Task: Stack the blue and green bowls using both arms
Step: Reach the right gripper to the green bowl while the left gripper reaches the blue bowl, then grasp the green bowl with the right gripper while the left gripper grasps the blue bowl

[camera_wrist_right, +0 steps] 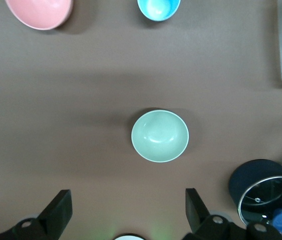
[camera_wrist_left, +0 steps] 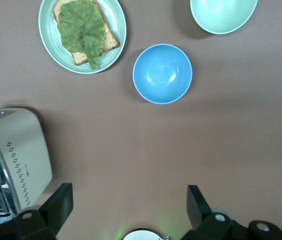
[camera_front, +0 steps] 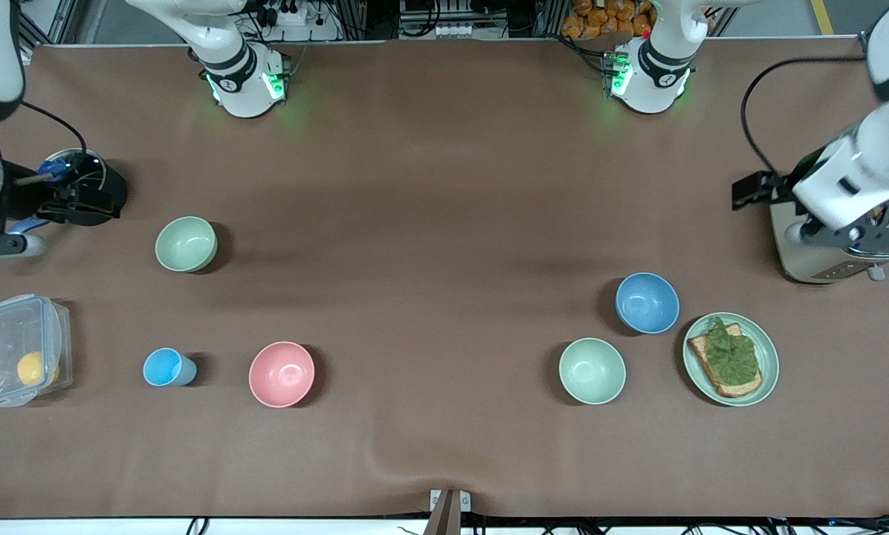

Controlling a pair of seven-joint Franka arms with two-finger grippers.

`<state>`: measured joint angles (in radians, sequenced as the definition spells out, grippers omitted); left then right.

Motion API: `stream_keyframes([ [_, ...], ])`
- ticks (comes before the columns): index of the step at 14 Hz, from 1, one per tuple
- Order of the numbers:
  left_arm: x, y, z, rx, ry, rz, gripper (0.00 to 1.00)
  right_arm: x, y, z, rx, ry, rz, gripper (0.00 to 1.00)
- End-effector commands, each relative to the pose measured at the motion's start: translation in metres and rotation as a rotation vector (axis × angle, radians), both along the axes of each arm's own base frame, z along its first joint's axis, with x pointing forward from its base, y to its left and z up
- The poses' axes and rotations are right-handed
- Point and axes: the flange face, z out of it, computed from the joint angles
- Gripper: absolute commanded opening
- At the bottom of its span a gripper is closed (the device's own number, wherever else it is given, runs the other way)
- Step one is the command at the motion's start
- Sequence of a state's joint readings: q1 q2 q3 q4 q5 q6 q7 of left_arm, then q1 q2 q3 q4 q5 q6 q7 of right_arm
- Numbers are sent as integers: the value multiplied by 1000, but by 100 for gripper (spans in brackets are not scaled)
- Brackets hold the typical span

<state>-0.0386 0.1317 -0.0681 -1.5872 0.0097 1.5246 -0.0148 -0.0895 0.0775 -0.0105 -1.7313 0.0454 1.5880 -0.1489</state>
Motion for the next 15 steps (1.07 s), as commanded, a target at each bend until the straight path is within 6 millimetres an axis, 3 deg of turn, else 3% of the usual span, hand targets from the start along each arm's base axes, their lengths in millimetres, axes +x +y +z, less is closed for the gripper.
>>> stream_keyframes([
  [1, 23, 14, -46, -4, 31, 7, 100, -28, 2, -34, -1, -31, -17, 100],
  [4, 45, 17, -108, -7, 77, 12, 100, -41, -5, -77, -1, -58, -39, 100],
  [8, 59, 12, -174, -4, 106, 18, 100, -59, -20, -129, -5, -117, -11, 100],
  [11, 47, 12, -196, -11, 35, 27, 100, -78, -37, -170, -10, -165, 27, 100],
  [15, 15, 16, -234, -14, -71, 23, 100, -94, -45, -207, -24, -207, 32, 100],
])
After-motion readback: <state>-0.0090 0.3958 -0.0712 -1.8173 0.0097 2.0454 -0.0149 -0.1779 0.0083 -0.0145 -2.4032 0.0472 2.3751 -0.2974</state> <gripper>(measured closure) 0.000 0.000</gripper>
